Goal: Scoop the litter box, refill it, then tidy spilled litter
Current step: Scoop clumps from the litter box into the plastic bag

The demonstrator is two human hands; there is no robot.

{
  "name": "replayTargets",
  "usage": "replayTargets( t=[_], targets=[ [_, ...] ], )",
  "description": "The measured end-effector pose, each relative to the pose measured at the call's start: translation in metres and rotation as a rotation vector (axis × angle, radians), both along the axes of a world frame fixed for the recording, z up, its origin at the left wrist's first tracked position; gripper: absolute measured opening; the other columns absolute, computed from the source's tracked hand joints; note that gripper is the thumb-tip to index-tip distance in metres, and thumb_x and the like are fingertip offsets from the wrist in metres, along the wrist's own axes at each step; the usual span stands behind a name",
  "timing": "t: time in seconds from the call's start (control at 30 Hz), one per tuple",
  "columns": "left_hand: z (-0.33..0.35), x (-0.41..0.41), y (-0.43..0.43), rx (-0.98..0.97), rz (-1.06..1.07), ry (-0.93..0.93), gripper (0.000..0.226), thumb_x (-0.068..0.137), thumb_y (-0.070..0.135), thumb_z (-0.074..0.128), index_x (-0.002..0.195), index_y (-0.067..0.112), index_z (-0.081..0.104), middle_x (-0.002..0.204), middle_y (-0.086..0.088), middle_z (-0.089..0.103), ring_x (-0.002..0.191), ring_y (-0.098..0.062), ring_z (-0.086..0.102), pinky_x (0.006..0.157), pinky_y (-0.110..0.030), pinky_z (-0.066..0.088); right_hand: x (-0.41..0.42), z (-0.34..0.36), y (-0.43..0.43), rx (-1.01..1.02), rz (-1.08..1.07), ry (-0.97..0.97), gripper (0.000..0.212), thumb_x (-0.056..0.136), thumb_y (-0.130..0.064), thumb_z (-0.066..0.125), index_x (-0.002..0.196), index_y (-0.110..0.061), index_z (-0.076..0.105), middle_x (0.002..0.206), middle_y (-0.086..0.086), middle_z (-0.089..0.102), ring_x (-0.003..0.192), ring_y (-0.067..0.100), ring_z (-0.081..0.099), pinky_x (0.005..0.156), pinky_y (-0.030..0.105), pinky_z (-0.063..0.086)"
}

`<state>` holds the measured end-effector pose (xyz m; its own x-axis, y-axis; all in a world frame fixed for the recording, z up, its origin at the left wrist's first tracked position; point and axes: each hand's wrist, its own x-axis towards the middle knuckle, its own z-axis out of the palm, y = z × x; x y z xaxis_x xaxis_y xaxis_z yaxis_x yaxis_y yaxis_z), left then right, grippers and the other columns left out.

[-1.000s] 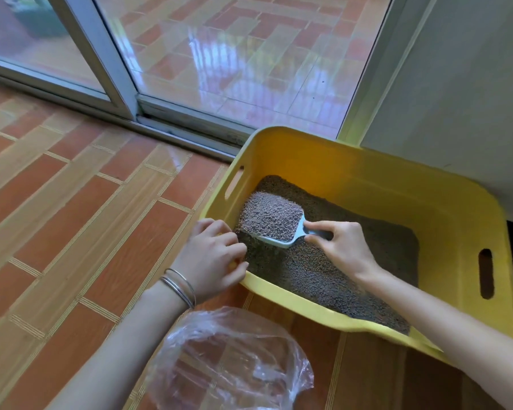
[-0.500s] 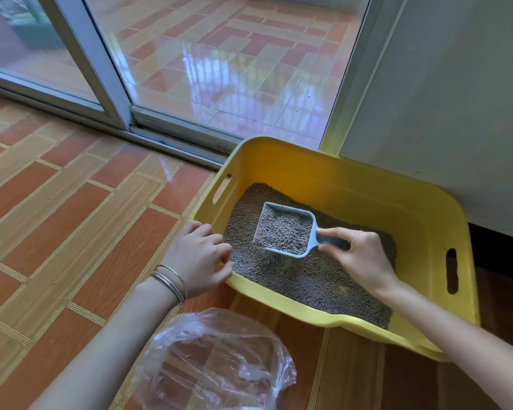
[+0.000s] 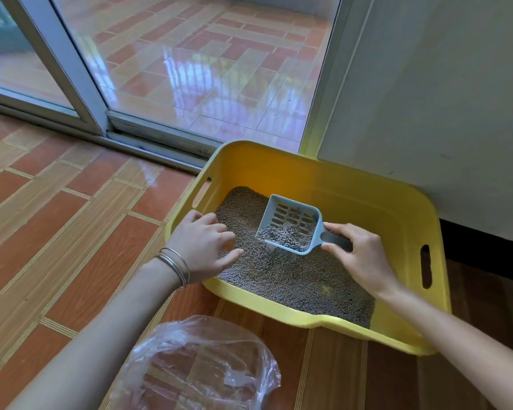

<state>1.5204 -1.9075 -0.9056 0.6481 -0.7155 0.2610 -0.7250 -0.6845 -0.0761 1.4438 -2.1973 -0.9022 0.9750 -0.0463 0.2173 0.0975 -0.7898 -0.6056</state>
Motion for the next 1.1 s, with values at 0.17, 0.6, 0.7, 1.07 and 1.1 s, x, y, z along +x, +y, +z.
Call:
replayTargets(
  t=[0.17,0.6,0.7,1.07,1.1],
  targets=[
    [-0.005,-0.002,0.002,-0.018,0.010,0.019,0.049,0.087,0.057,0.029,0.061,0.027,0.058,0.060,0.011,0.058,0.065,-0.016,0.052,0.068,-0.034,0.042,-0.002,0.001,-0.002,0.020,-0.007,0.011,0.040,0.075,-0.013,0.076,0.114,-0.012,0.065,0.099,-0.004,0.068,0.089,0.007,0.060,0.077,0.004,0.041],
    [-0.009,-0.011,0.009,-0.021,0.022,0.016,0.046,0.084,0.055,0.033,0.062,0.026,0.060,0.059,0.011,0.057,0.068,-0.017,0.055,0.065,-0.033,0.045,-0.004,0.002,0.005,-0.002,0.069,0.100,0.038,0.077,-0.015,0.073,0.114,-0.010,0.066,0.091,-0.006,0.066,0.079,0.004,0.057,0.072,0.002,0.037],
    [-0.008,-0.011,0.010,-0.016,0.019,0.023,0.045,0.084,0.054,0.033,0.061,0.027,0.059,0.058,0.011,0.056,0.067,-0.017,0.054,0.065,-0.033,0.044,-0.005,0.001,0.007,0.009,0.078,0.114,0.037,0.077,-0.015,0.073,0.113,-0.010,0.067,0.089,-0.009,0.063,0.079,0.002,0.057,0.070,0.001,0.035],
    [-0.007,-0.014,0.011,-0.020,0.021,0.029,0.041,0.082,0.052,0.035,0.059,0.027,0.058,0.056,0.011,0.056,0.063,-0.017,0.053,0.062,-0.032,0.044,-0.009,0.000,0.008,-0.008,0.124,0.145,0.038,0.076,-0.015,0.075,0.113,-0.013,0.066,0.089,-0.007,0.067,0.080,0.006,0.059,0.071,0.005,0.038],
    [-0.007,-0.014,0.011,-0.021,0.020,0.029,0.041,0.082,0.052,0.036,0.059,0.027,0.058,0.056,0.011,0.056,0.063,-0.017,0.053,0.062,-0.032,0.044,-0.010,0.000,0.008,-0.009,0.122,0.145,0.038,0.076,-0.015,0.075,0.113,-0.013,0.066,0.089,-0.008,0.066,0.079,0.004,0.058,0.070,0.005,0.038]
  ],
)
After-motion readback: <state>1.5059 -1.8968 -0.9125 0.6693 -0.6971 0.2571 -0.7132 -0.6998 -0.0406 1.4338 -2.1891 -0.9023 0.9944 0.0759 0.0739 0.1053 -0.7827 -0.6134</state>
